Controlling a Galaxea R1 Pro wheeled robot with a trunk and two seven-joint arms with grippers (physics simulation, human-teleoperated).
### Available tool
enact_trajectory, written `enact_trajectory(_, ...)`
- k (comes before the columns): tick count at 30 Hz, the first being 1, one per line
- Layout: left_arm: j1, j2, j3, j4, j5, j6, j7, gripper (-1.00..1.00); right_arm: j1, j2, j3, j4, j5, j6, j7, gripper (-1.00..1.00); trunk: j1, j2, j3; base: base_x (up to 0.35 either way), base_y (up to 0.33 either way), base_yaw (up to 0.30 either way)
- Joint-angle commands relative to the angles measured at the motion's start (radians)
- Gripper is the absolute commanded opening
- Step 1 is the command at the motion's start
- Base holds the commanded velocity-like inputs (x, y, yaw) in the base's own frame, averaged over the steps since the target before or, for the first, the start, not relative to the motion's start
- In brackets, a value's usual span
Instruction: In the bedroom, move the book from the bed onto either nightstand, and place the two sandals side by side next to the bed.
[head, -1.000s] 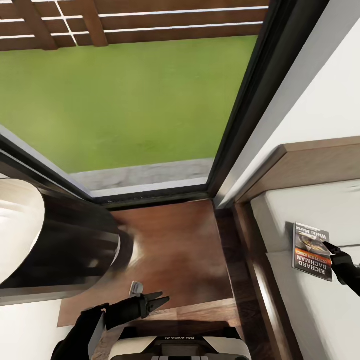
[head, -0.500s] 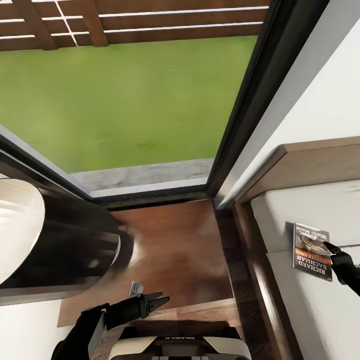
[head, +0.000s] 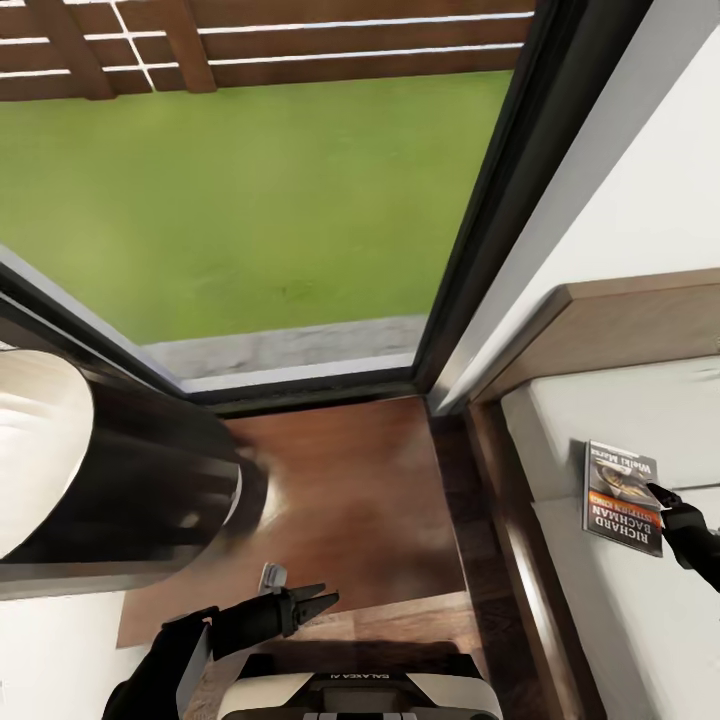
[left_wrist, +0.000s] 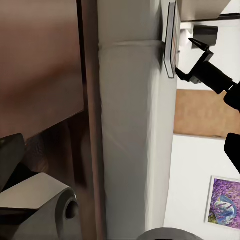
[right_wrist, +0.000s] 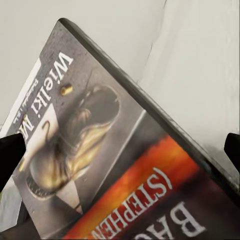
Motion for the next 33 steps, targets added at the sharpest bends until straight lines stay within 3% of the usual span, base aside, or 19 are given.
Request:
enact_trajectory(1,0.000,-0.001,0.004,0.000,-0.001,0.011,-0.005,1.00,0.000,0.000,-0.003,0.000,-0.004,0.006,0.002,1.00,0.000,0.000,0.000,-0.222,0.000,0.000)
enact_trajectory(33,0.000,-0.001,0.004,0.000,-0.001,0.011,-0.004,1.00,0.000,0.000,-0.002,0.000,-0.004,0.006,0.002,1.00,0.000,0.000,0.000,-0.014,0.000,0.022)
